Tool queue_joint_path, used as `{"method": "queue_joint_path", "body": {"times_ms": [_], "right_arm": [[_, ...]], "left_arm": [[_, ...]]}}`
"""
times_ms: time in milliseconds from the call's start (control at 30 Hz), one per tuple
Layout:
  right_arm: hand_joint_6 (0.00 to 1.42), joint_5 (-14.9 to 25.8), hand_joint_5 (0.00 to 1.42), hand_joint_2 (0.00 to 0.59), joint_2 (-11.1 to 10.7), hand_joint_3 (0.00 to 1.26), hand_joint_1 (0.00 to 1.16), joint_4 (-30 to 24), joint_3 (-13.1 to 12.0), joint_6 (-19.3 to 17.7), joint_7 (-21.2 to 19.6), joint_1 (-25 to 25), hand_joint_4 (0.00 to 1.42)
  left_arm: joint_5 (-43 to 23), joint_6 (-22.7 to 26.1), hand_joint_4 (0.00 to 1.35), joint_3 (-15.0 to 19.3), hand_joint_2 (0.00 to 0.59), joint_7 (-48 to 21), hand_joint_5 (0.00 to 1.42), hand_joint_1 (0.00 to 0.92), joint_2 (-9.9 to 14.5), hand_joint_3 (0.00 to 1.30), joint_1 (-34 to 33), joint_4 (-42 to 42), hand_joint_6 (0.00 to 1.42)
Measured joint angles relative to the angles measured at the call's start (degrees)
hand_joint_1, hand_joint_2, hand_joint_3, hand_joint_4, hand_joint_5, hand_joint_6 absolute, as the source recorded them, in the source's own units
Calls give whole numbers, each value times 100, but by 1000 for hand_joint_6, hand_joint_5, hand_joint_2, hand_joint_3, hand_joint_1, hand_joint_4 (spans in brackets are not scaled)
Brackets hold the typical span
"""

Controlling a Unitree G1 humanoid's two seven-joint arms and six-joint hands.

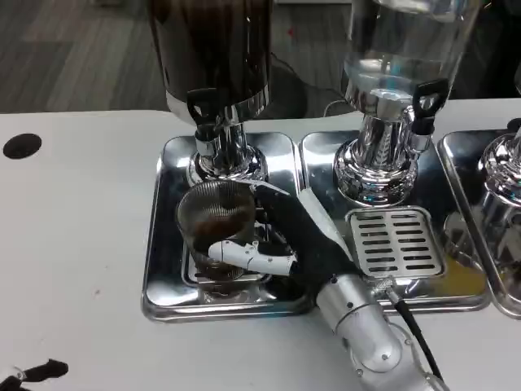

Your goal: Grasp the cup under the faucet to collect the drink, then remove the cup.

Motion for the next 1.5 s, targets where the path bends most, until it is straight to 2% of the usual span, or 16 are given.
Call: {"method": "queue_joint_path", "body": {"times_ms": [433,967,1500], "right_arm": [[161,-16,343,66,-53,265,739,43,8,-164,29,-4,264],[109,77,317,103,-59,249,639,80,-98,-172,212,-20,242],[64,278,291,81,-66,220,565,141,-192,-343,505,-32,209]], "left_arm": [[-6,16,347,4,150,-2,434,0,21,426,0,-10,645],[1,67,356,-36,147,-48,435,0,24,426,18,-29,647],[10,153,361,-132,147,-48,436,0,32,426,11,-30,647]]}}
